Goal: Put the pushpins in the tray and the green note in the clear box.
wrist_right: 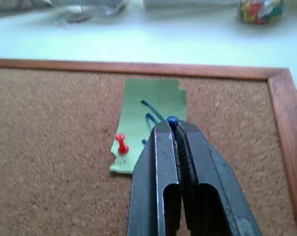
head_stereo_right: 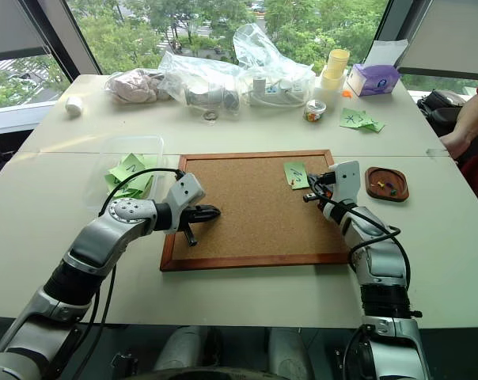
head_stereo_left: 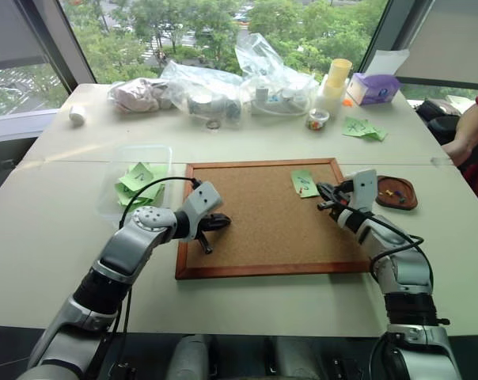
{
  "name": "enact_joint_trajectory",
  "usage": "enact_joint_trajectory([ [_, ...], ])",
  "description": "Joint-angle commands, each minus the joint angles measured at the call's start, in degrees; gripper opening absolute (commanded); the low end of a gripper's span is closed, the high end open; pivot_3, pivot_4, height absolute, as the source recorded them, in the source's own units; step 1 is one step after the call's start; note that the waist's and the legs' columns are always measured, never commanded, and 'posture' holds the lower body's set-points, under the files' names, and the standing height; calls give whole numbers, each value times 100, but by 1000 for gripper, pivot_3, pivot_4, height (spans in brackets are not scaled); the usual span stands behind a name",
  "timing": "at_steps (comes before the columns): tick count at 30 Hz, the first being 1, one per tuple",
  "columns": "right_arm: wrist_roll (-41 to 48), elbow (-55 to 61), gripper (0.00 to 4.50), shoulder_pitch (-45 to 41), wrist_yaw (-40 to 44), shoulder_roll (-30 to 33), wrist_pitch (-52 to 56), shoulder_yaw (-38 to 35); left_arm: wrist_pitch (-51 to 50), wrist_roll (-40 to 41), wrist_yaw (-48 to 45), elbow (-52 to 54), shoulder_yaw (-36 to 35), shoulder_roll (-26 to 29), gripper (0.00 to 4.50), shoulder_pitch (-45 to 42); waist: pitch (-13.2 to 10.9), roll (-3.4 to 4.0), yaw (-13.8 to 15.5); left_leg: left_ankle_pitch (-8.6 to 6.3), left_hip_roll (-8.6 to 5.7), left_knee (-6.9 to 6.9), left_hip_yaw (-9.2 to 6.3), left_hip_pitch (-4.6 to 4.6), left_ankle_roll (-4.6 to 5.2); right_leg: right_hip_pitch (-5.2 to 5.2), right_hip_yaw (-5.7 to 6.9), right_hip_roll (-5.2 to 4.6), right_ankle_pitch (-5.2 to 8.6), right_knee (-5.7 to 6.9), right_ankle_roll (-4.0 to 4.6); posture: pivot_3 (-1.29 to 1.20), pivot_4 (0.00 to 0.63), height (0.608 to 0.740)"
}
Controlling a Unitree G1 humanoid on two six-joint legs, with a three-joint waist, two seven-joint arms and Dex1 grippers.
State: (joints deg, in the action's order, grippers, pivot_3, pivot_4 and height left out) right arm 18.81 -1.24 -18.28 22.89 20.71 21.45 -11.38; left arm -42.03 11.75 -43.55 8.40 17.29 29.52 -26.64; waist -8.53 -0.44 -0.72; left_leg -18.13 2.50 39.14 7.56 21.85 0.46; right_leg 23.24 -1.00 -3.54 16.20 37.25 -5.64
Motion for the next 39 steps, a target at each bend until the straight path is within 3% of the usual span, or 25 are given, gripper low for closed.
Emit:
enact_joint_trajectory([
  [1, 246, 484, 93, 39, -75, -6, -101, -334, -137, -169, -14, -187, 235, 32, 0, 107, 0, 0, -2, 0, 0, 0, 0, 0, 0, 0, 0, 0, 0, -1, 0, 0, 150, 735],
  [6, 373, 494, 93, -6, -422, 49, -30, -753, -129, -175, -34, -207, 246, 31, 0, 88, 0, 0, -2, -1, 0, 0, 0, 0, 1, -1, 0, -2, 0, -1, 1, 0, 150, 735],
  [12, -380, -658, 93, -352, -1403, 484, -127, -1021, -102, -179, -40, -243, 286, -12, 0, 74, 0, 0, -4, 0, -1, -1, 0, -1, 0, -1, 0, -6, 6, -2, 10, 0, 150, 735],
  [18, -655, -1918, 93, -621, -1554, 780, -405, -1080, -76, -188, -13, -278, 275, -46, 0, 81, 0, 0, 4, 3, -5, -1, 2, -2, -6, -3, -3, -4, 5, -3, 9, 0, 150, 735],
  [21, -727, -2170, 979, -656, -1562, 852, -461, -1054, -90, -186, 3, -251, 249, -31, 0, 110, 0, 0, 8, 5, -8, 0, 2, -1, -8, -3, -3, -5, 3, -5, 6, 0, 150, 735],
  [27, -693, -2304, 4093, -694, -1650, 862, -552, -1105, -120, -177, 20, -201, 230, -20, 0, 142, 0, 0, -7, 6, -6, 0, 2, -3, -10, -5, -4, -4, 2, -5, 3, 0, 150, 735],
  [28, -684, -2301, 4430, -695, -1656, 857, -560, -1109, -122, -177, 22, -201, 229, -21, 0, 143, 0, 0, -4, 7, -6, 0, 2, -3, -12, -5, -4, -4, 2, -5, 3, 0, 150, 735],
  [35, -456, -1934, 4430, -653, -1652, 754, -751, -1256, -119, -173, 15, -188, 227, -15, 0, 149, 0, 1, -5, 7, -6, -1, 2, -2, -12, -5, -4, -5, 1, -6, 2, 0, 150, 735],
  [39, -53, -956, 4430, -409, -735, 695, -703, -906, -127, -166, -1, -164, 230, 1, 0, 164, 0, 1, -10, 7, -5, -1, 2, -2, -12, -5, -4, -5, 1, -6, 1, 0, 150, 735],
])
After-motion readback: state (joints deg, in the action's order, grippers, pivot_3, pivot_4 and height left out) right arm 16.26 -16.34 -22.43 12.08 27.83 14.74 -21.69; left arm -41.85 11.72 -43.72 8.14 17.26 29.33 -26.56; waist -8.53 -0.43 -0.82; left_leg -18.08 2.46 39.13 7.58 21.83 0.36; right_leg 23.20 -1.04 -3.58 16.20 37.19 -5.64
